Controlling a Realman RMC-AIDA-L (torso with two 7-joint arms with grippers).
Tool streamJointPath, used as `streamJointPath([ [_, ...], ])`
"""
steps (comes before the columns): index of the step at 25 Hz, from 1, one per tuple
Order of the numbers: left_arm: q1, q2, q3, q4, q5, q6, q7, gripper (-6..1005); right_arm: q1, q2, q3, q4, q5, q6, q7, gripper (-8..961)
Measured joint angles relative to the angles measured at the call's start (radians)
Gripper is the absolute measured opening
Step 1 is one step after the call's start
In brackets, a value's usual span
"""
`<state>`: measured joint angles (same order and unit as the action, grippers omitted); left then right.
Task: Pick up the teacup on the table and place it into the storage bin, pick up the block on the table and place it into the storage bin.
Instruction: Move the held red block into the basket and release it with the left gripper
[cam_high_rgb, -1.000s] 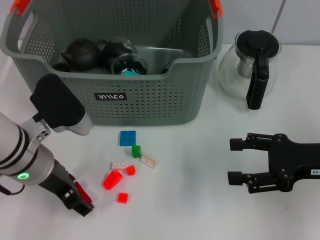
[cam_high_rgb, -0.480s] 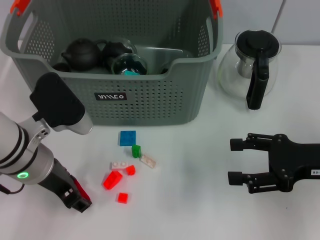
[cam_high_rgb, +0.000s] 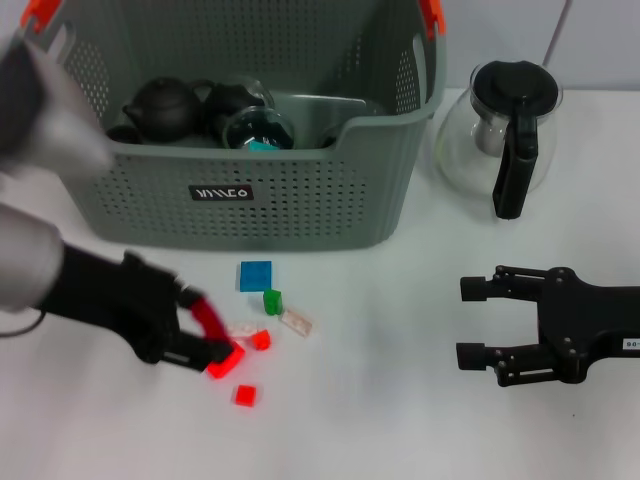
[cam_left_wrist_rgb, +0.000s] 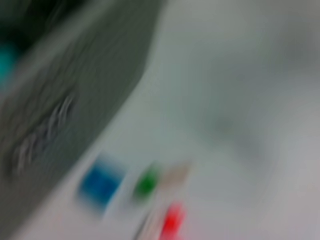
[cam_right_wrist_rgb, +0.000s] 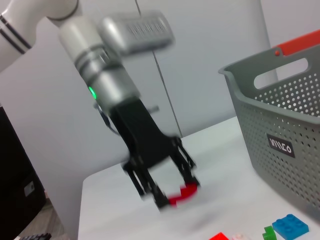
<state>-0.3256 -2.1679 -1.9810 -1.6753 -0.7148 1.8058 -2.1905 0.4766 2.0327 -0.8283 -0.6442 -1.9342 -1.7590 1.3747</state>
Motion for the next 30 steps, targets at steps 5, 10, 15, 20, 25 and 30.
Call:
streamJointPath([
  [5, -0.105, 0.046, -0.350, 0.116, -0.385, 0.180, 0.108, 663, -0.001, 0.000, 0.000, 0.005, 0.000, 0.000, 0.000, 914],
  [10, -0.186, 0.068, -0.456, 0.200, -0.516, 0.022, 0.065, 663, 0.004, 0.000, 0.000, 0.007, 0.000, -0.001, 0.000, 915],
  [15, -0.302, 0.096, -0.376, 0.270, -0.399, -0.246, -0.026, 663, 0.012, 0.002, 0.000, 0.008, 0.000, -0.003, 0.000, 915],
  [20, -0.438, 0.106, -0.249, 0.468, -0.156, -0.496, -0.060, 664, 0.012, 0.003, 0.000, 0.008, 0.000, -0.004, 0.000, 915],
  [25, -0.532, 0.083, -0.203, 0.684, 0.024, -0.705, -0.073, 670, 0.010, 0.002, 0.000, 0.008, 0.007, -0.004, 0.000, 914],
  [30, -0.608, 0.082, -0.158, 0.856, 0.210, -0.848, -0.150, 687, 0.012, 0.001, 0.000, 0.008, 0.007, -0.006, 0.000, 914],
])
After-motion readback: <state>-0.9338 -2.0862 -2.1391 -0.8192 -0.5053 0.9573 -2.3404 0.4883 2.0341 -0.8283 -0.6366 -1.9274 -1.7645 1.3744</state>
